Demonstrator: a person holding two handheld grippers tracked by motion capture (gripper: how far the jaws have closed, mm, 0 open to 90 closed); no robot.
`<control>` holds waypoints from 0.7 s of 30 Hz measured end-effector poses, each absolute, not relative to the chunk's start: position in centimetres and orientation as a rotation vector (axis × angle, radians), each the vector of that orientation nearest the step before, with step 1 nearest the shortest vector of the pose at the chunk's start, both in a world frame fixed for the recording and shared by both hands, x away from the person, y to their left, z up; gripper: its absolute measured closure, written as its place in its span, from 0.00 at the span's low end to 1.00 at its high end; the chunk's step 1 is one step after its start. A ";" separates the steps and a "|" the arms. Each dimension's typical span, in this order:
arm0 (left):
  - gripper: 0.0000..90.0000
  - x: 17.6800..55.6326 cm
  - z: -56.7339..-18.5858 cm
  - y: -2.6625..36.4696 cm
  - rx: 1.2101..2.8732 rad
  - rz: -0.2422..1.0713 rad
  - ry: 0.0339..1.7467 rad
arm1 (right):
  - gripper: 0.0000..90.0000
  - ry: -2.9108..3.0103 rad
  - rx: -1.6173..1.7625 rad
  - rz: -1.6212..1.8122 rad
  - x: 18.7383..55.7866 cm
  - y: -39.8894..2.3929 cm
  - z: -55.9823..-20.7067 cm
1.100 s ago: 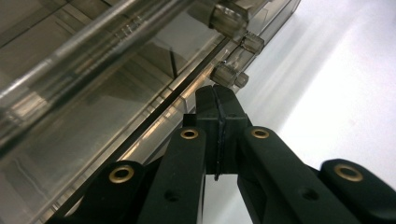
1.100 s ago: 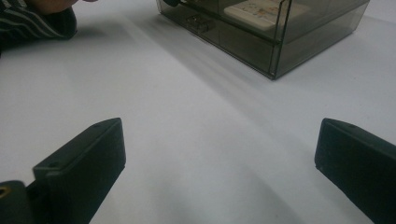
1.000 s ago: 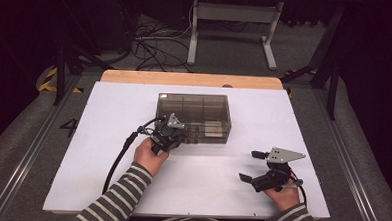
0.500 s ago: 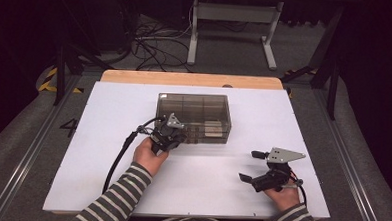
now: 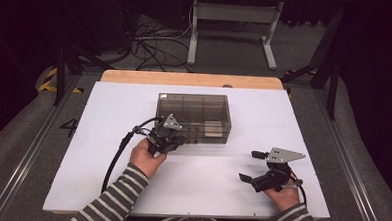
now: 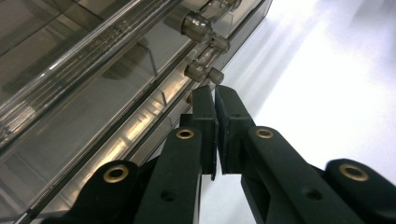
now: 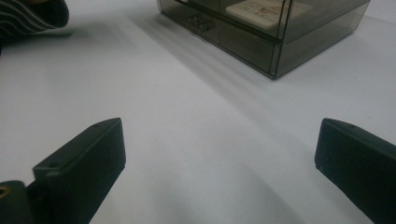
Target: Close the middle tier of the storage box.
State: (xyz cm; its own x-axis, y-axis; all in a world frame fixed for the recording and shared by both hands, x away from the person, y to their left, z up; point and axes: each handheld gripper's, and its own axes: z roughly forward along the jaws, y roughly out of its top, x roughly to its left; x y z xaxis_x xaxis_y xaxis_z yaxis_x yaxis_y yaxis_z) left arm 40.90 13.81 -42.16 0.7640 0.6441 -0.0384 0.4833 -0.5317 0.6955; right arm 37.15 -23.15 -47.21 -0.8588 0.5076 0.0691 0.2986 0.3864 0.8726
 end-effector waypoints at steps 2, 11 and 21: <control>0.96 40.8 -42.0 13.8 2.234 0.285 0.835 | 0.03 2.435 0.720 1.466 37.2 -23.2 -47.2; 0.90 40.4 -41.5 14.0 2.233 0.311 0.817 | 0.03 2.435 0.720 1.467 37.2 -23.2 -47.2; 0.65 38.9 -39.7 15.7 2.186 0.323 0.784 | 0.03 2.431 0.724 1.467 37.1 -23.2 -47.2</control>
